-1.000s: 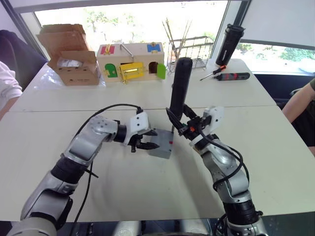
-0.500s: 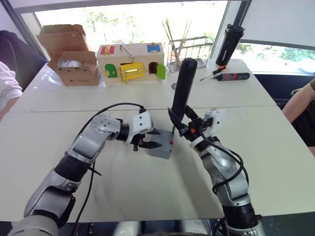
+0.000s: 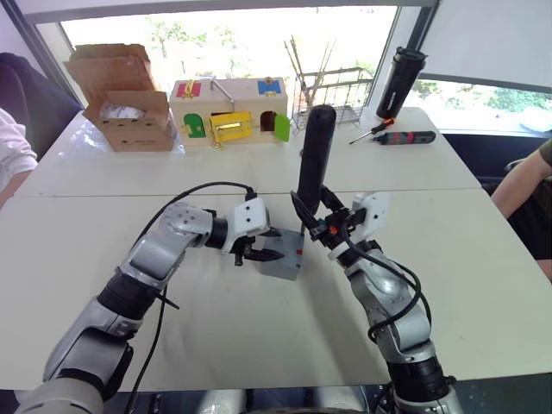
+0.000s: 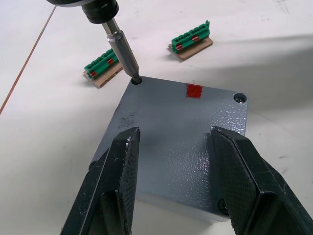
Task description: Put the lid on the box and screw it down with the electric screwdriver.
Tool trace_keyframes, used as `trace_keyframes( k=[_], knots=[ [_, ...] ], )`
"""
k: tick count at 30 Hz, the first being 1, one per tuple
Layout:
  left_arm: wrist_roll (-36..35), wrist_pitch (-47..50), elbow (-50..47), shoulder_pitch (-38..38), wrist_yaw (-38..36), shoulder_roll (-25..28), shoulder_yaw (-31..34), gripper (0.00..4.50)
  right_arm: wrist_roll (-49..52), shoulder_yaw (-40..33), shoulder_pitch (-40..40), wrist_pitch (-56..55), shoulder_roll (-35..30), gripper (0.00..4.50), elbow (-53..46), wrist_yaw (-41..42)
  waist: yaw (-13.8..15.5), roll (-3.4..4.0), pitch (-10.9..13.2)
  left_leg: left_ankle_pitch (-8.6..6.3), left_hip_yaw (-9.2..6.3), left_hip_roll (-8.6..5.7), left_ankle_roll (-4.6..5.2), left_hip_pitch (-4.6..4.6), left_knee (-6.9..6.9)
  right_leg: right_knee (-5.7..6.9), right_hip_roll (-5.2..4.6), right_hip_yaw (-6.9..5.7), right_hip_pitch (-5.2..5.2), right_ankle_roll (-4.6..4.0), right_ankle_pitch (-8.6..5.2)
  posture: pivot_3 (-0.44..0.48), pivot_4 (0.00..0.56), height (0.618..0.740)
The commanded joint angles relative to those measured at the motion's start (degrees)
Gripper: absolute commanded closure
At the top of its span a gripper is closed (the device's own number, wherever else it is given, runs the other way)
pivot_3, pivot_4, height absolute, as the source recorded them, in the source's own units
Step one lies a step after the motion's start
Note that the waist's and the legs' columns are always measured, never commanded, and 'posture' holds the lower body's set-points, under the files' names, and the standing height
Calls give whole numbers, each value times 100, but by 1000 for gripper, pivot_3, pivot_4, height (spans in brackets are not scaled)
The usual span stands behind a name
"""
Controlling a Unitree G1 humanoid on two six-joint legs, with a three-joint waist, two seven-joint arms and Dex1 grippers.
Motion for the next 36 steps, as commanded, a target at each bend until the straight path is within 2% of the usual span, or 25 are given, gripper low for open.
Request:
trace_keyframes(
  k=[1,3,9,36],
  knots=[
    [305,19,218,118,43,-18,-282,2172,-19,-108,129,553,-98,2712,-59,-79,9,5,11,0,0,0,0,-5,1,-4,0,0,-2,-2,2,0,150,740],
    [326,-4,244,110,52,-55,-293,2172,30,-127,80,742,-86,2712,-382,-117,9,33,30,0,0,0,-1,-19,2,-13,-1,0,-13,-7,5,0,150,740],
    [373,-86,333,89,50,-137,-304,2172,53,-110,50,1142,-35,2712,-824,-229,-1,55,67,1,0,-1,-1,-30,-6,-14,0,-3,-28,-4,7,0,150,740],
    [444,-137,354,146,-26,-74,-379,2172,341,-531,-459,1681,-153,2712,-1838,-256,0,47,167,4,0,-2,-6,-37,-6,-15,1,-5,-35,2,10,0,150,740]
  ],
)
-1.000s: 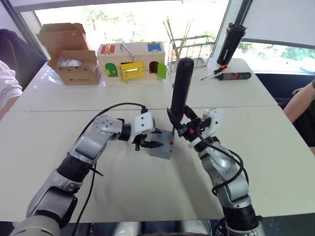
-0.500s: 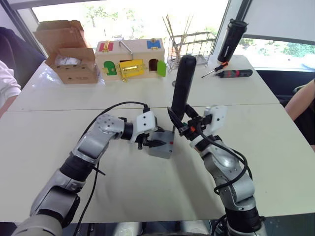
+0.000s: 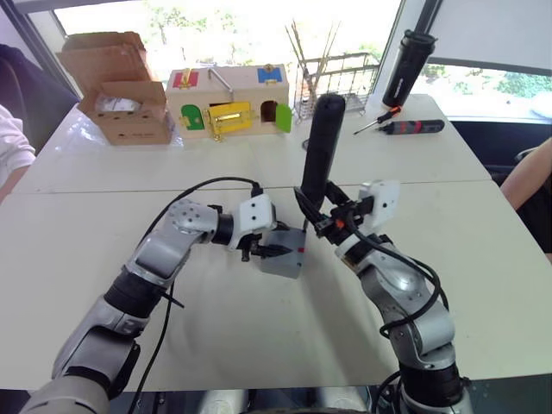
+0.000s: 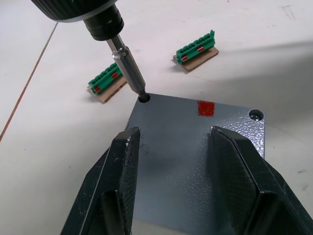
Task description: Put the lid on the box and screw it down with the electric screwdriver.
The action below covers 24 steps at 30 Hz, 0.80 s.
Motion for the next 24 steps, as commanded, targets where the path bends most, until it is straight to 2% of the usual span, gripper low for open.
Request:
trace_keyframes(
  k=[1,24],
  knots=[
    [374,141,304,230,-53,126,-384,2172,160,-301,-249,-9,-39,2712,-576,-33,2,1,16,0,0,0,-1,0,0,0,0,0,0,0,0,0,150,740],
    [389,148,323,255,-29,141,-374,2172,167,-38,-173,-35,270,2712,-398,-51,-19,0,35,5,-1,0,-8,-1,-8,2,3,0,-6,4,2,0,150,740]
  ],
)
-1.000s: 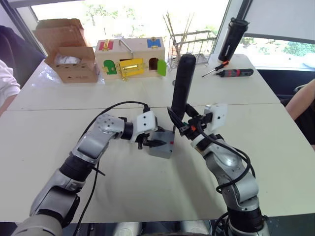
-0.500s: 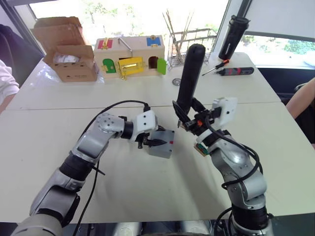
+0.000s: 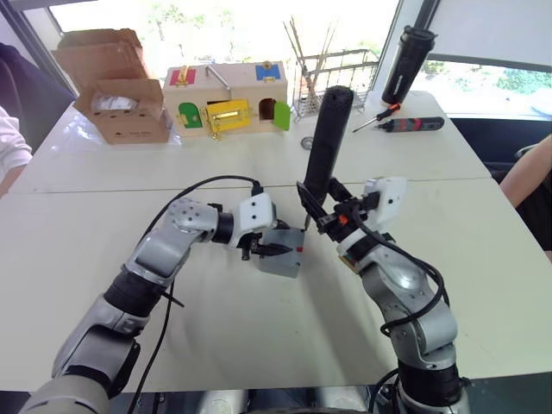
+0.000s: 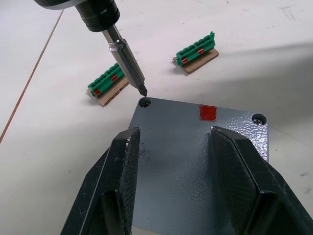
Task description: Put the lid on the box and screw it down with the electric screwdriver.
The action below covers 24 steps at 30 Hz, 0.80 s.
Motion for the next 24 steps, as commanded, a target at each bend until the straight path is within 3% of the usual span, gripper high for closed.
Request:
trace_keyframes(
  k=[1,24],
  knots=[
    [391,164,340,261,-25,134,-383,2172,67,11,-178,-233,77,2712,-248,17,-2,0,0,0,0,0,-1,0,0,0,0,0,0,0,0,0,150,740],
    [409,136,390,242,-7,140,-377,2172,24,90,-8,-292,94,2712,-90,60,-3,1,4,2,-1,0,-3,1,0,3,1,-1,-1,1,0,0,150,740]
  ],
)
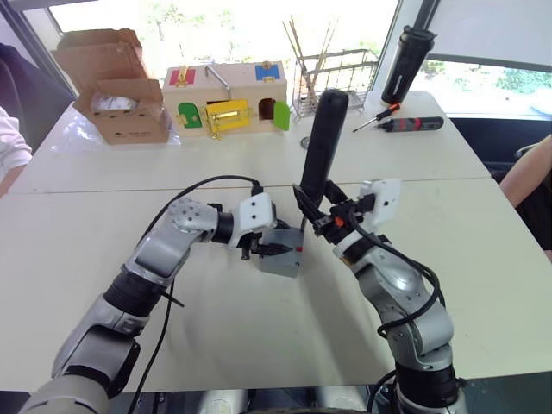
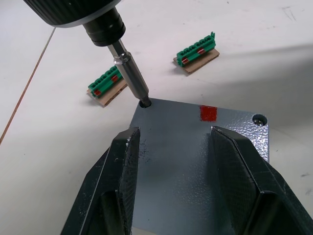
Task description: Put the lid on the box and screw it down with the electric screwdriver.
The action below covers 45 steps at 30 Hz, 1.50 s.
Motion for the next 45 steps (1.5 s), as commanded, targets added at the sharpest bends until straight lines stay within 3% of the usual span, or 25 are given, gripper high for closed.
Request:
trace_keyframes(
  k=[1,12,25,45],
  knots=[
    [410,143,392,244,-19,135,-378,2172,18,20,-63,-251,34,2712,-120,37,0,0,0,0,0,0,0,0,0,0,0,0,0,0,0,0,150,740],
    [427,146,391,256,5,113,-410,2172,-314,69,226,-1258,109,2712,1006,74,-5,-4,-2,1,0,0,-2,9,1,2,1,0,6,2,1,0,150,740],
    [442,161,419,341,-1,145,-437,2172,-405,638,857,-858,-297,2712,1125,494,-11,-44,-63,1,-2,1,-2,17,-4,-2,1,0,14,2,1,0,150,740],
    [496,156,387,415,26,130,-426,2172,-561,431,801,-834,-272,2712,1707,321,9,-57,-186,-1,-3,6,-1,37,-35,-27,-6,3,31,-22,-11,0,150,740]
  ],
)
